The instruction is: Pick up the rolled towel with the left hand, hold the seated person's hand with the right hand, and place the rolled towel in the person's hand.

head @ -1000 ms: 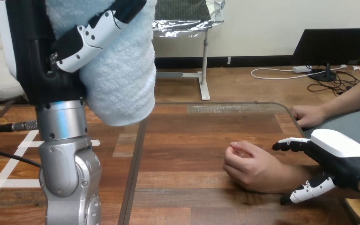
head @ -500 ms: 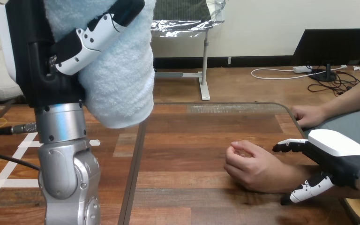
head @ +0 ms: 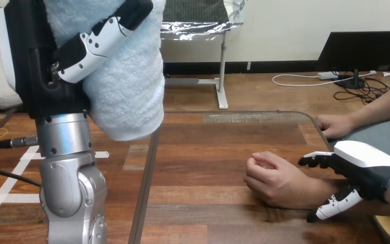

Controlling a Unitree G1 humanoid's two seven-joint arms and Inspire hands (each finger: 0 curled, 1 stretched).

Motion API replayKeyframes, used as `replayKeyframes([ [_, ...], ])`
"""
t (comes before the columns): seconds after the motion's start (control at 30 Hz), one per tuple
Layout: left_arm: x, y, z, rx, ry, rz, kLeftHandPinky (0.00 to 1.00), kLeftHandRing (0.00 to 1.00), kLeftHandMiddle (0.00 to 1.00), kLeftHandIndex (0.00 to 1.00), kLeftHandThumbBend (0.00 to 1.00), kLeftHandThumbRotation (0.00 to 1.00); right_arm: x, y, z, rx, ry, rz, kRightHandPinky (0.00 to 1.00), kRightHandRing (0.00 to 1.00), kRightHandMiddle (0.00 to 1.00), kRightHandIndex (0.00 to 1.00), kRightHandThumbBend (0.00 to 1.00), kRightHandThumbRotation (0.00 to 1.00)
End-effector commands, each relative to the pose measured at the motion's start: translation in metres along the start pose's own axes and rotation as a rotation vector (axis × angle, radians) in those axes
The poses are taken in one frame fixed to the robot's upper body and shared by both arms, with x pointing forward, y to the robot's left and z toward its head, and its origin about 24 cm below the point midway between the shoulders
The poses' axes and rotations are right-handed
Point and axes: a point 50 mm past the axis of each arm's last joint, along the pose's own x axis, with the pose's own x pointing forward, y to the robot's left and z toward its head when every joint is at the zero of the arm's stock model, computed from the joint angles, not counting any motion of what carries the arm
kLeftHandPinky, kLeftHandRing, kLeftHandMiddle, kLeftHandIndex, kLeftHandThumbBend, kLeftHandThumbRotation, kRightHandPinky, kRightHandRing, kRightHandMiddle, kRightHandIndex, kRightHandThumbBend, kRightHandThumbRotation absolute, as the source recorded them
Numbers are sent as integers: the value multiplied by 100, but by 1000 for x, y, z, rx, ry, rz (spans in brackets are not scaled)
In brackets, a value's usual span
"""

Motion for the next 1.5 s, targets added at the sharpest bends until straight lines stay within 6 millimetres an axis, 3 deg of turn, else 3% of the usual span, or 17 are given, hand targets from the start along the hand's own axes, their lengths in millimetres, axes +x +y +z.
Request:
replayKeyframes([
  [0.0, 6, -2, 7, -13, -40, -4, 17, 22, 30, 38, 48, 0, -2, -16, -7, -17, 49, -13, 65, 84, 86, 86, 100, 34],
  [0.57, 0, -3, 0, -19, 10, -3, 16, 21, 30, 37, 50, 0, -4, -11, -6, -4, 47, 37, 54, 74, 78, 78, 100, 28],
  [1.47, -4, 0, -4, -28, 37, 3, 16, 22, 29, 37, 48, 0, -6, -6, -1, -22, 48, 88, 51, 68, 72, 71, 100, 21],
])
